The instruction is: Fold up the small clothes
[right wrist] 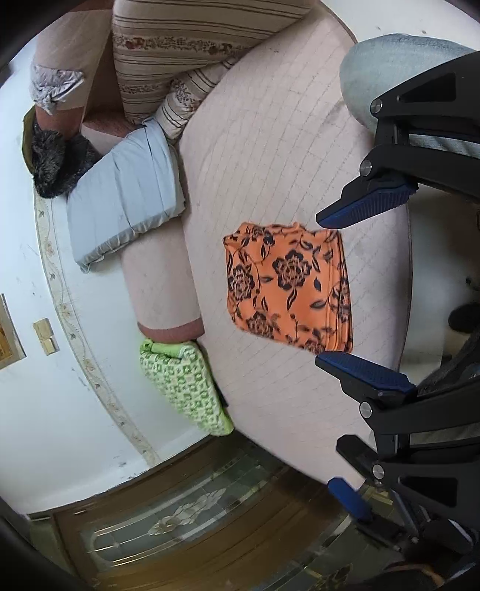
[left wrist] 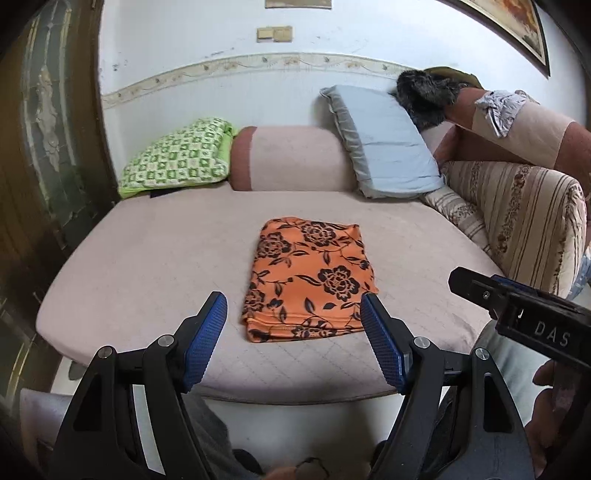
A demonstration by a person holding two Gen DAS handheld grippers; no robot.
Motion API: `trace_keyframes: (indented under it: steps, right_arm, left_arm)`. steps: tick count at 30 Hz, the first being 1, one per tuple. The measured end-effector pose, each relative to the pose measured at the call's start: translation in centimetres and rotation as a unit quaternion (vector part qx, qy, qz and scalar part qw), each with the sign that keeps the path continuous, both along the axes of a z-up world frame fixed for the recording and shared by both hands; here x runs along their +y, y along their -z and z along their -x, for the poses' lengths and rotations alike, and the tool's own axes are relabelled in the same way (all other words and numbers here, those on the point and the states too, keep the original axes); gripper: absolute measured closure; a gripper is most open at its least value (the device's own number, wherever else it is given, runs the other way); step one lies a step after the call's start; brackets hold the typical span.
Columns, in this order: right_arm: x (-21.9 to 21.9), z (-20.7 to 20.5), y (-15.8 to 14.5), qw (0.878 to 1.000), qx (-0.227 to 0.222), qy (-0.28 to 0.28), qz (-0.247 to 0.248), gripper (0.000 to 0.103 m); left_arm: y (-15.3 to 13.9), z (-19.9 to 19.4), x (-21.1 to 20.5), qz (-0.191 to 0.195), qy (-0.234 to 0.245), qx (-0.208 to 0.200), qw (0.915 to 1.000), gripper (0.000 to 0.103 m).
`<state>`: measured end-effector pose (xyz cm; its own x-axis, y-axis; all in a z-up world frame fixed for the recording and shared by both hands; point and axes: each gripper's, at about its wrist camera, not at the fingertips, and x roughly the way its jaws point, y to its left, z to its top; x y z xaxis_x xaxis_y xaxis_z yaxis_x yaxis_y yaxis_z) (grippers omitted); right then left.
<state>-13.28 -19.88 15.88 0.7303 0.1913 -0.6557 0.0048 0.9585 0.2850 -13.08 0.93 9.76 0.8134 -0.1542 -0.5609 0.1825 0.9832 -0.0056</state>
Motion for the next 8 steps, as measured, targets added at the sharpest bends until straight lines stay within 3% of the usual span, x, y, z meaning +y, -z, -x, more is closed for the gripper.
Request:
trace_keyframes:
  steps: [8]
  right_arm:
    - [0.0,0.0,1.0,0.999,0.022,0.036,0.023,0.036]
  left_arm:
    - [1.3,-0.6,0.4,0.003,0.027,0.004,0.9996,0.028]
